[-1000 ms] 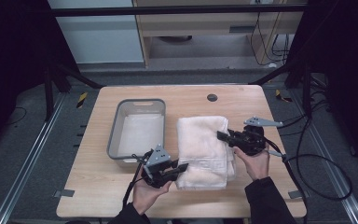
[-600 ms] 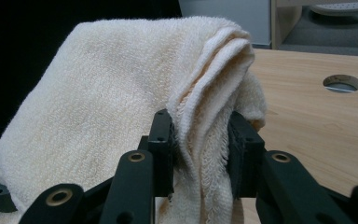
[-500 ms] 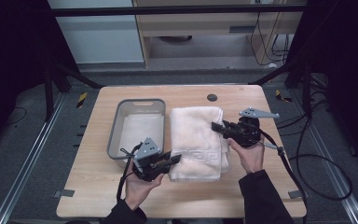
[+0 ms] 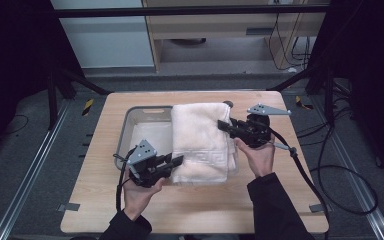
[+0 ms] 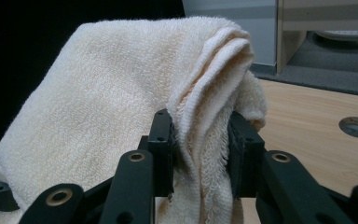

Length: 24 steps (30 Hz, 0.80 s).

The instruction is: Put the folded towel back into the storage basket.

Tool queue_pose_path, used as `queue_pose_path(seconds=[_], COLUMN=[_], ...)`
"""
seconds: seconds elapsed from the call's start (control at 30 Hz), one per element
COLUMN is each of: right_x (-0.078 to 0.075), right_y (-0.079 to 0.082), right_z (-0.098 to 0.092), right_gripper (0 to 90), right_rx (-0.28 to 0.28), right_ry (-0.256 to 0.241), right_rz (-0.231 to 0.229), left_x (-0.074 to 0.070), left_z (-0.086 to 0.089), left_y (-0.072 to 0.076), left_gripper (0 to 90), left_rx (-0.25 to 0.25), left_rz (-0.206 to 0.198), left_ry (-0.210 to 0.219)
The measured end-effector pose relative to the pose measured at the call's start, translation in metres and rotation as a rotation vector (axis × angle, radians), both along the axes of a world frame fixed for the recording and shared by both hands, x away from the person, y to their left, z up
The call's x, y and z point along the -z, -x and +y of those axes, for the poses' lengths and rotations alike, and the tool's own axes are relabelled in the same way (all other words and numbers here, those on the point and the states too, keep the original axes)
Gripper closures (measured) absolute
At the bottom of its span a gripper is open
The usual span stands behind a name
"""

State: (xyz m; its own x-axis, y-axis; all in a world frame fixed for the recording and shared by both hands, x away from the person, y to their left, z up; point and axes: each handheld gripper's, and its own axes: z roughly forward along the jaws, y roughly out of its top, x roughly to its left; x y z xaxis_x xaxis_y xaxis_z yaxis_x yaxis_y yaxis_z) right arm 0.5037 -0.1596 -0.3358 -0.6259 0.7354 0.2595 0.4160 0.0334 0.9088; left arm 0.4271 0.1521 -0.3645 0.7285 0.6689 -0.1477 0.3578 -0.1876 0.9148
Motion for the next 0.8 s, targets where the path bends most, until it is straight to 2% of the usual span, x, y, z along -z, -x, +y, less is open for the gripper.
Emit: queue_pose_path(seconds=[0.37, 0.8], right_x=[-0.011, -0.024], right_y=[-0.008, -0.017], right_z=[0.019, 0.039], right_gripper=[67.0, 67.1], right_rx=[-0.002, -0.011], right_ry=[-0.008, -0.008], right_rz=[-0.024, -0.040], left_x=[-0.009, -0.016], left_z=[0.016, 0.036], left_y=[-0.003, -0.007], left_gripper=[75.0, 75.1], left_rx=[-0.045, -0.091], left_rz=[-0.023, -0.033], left_ry=[0.030, 0.062])
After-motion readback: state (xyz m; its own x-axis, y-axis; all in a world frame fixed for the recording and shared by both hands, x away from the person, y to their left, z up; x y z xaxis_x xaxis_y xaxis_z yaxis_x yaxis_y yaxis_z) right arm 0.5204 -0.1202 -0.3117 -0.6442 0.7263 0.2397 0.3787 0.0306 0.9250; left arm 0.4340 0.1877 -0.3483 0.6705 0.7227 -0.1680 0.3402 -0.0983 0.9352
